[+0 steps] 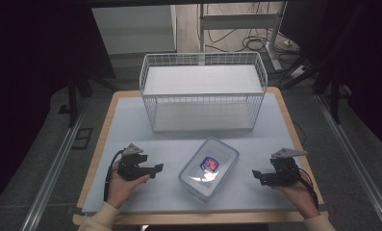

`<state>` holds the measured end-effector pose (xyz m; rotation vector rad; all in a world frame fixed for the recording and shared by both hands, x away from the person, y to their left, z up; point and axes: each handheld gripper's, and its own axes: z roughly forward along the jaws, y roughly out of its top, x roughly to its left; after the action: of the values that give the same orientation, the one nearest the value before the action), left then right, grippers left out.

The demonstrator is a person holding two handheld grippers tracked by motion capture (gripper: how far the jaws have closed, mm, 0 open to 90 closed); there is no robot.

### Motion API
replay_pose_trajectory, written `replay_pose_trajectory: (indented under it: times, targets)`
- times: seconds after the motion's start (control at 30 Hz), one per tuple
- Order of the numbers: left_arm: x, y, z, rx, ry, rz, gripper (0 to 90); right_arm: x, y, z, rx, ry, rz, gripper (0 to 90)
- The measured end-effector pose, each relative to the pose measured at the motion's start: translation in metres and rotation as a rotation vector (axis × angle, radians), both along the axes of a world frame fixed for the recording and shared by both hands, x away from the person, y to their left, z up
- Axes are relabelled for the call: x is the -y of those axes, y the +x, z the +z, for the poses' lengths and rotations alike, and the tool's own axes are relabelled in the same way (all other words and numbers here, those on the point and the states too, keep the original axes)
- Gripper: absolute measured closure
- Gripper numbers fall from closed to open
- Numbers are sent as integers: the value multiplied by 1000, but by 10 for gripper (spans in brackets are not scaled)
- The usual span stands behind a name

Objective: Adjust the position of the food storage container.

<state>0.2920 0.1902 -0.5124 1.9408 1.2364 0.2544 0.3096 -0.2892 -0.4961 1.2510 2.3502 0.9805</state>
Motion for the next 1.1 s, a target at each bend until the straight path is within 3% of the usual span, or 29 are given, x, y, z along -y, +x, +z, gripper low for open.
replay_pose_trajectory:
  times: [0.33,0.53,0.67,0.87,0.9,0.93,1.0,1.1]
  targets:
    - [-3,-2,6,2,-18,3,218,3,1,-1,4,-6,0,136]
    - [-4,-3,11,-7,-88,-17,222,2,0,-2,10,-1,-4,137]
    - [-5,-3,14,-8,-103,-20,235,1,0,-3,13,-6,11,137]
    - [0,-6,22,-2,-98,-24,257,1,0,-4,13,-5,15,137]
    - [3,-7,25,-5,-94,-24,320,1,1,-4,14,-9,14,137]
    - [6,-7,29,1,-86,-30,320,1,1,-4,14,-9,14,137]
    - [14,-9,37,23,-72,-54,467,1,1,-4,14,-10,11,137]
    - [24,-11,47,39,-67,-87,524,1,0,-4,13,-3,10,137]
